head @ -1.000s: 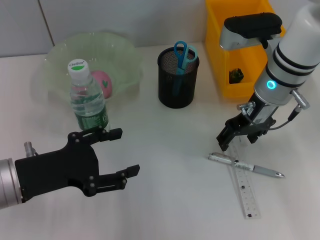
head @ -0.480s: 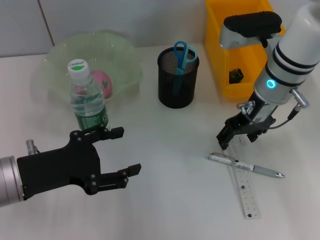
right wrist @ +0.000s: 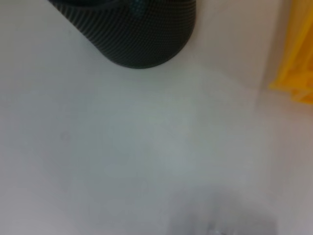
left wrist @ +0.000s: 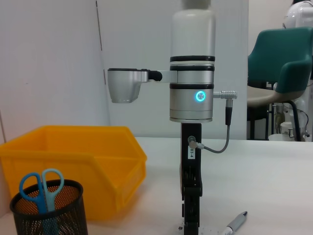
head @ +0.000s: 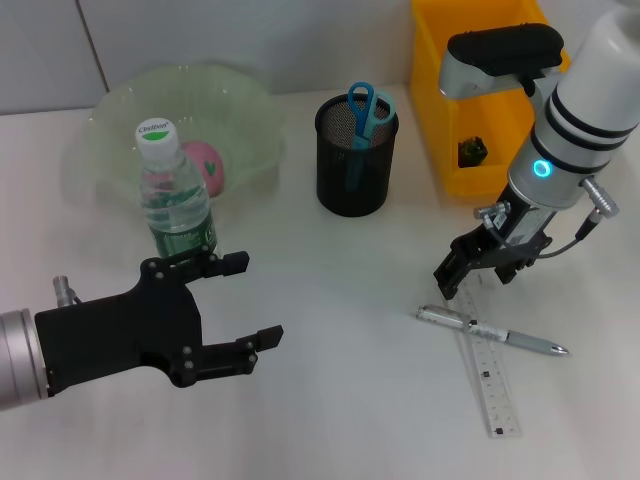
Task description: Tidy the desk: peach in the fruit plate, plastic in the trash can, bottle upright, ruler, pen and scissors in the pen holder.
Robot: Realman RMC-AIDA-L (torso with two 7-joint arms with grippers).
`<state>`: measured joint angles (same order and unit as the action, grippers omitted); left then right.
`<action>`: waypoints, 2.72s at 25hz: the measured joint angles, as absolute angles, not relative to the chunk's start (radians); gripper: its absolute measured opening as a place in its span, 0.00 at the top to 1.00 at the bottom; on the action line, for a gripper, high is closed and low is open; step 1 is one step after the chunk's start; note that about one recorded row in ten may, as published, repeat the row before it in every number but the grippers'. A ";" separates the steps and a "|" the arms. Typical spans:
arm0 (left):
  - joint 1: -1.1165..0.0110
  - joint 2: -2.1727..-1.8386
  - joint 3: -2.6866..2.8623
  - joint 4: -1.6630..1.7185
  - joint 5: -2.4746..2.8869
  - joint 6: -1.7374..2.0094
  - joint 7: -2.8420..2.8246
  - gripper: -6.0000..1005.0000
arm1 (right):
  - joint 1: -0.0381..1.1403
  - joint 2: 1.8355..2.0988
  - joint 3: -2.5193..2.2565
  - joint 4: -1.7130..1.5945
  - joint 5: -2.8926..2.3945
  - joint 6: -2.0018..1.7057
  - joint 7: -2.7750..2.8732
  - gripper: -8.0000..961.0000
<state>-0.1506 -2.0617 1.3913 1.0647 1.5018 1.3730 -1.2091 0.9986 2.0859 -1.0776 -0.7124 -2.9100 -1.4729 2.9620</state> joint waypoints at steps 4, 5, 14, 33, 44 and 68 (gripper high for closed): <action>-0.155 -2.063 1.391 1.065 1.502 1.373 -1.207 0.18 | 0.999 2.086 -1.078 -0.712 -2.910 -1.473 2.962 0.17; -0.156 -2.063 1.391 1.065 1.502 1.374 -1.207 0.18 | 0.999 2.086 -1.078 -0.711 -2.910 -1.473 2.961 0.17; -0.162 -2.063 1.391 1.065 1.502 1.377 -1.206 0.18 | 1.000 2.086 -1.078 -0.701 -2.914 -1.471 2.960 0.17; -0.177 -2.065 1.396 1.057 1.502 1.374 -1.206 0.18 | 1.014 2.083 -1.104 -0.676 -2.918 -1.445 2.957 0.17; -0.183 -2.065 1.398 1.057 1.502 1.370 -1.206 0.18 | 1.011 2.083 -1.105 -0.675 -2.918 -1.443 2.957 0.17; -0.186 -2.065 1.393 1.057 1.502 1.371 -1.202 0.18 | 1.012 2.083 -1.104 -0.661 -2.917 -1.443 2.957 0.54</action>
